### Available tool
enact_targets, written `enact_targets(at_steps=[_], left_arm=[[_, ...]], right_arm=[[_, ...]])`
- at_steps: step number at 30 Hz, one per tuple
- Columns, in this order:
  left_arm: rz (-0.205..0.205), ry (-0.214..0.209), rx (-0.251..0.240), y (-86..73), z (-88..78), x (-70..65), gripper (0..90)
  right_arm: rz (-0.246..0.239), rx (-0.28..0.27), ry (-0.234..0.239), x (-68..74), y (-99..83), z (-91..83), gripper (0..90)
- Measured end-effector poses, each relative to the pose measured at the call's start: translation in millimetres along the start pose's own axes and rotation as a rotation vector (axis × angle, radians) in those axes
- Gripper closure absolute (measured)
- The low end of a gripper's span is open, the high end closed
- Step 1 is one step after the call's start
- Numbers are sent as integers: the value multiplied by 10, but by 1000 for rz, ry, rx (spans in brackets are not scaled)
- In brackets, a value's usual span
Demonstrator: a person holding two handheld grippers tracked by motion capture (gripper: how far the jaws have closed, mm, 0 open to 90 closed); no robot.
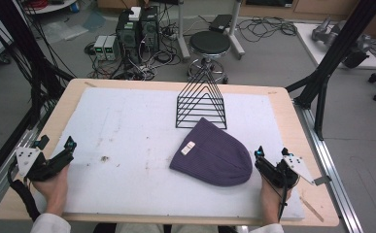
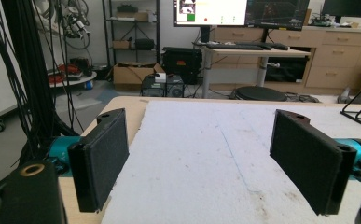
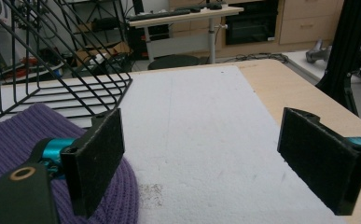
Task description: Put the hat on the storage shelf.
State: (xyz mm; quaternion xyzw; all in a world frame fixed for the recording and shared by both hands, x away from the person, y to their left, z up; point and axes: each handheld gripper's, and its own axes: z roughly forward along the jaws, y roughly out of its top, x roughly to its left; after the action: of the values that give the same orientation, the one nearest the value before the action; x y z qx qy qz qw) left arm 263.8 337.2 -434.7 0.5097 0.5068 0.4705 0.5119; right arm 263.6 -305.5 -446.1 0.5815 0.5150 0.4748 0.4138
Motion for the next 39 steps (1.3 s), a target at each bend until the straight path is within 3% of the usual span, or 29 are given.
enact_targets(at_steps=[29,39], left_arm=[[-22,-9,8,-10,7,8,197],[-25,-14,10,-11,7,5,198]], right_arm=[[-1,1,8,1,-3,6,136],[-56,19,53,113,23,-4,135]])
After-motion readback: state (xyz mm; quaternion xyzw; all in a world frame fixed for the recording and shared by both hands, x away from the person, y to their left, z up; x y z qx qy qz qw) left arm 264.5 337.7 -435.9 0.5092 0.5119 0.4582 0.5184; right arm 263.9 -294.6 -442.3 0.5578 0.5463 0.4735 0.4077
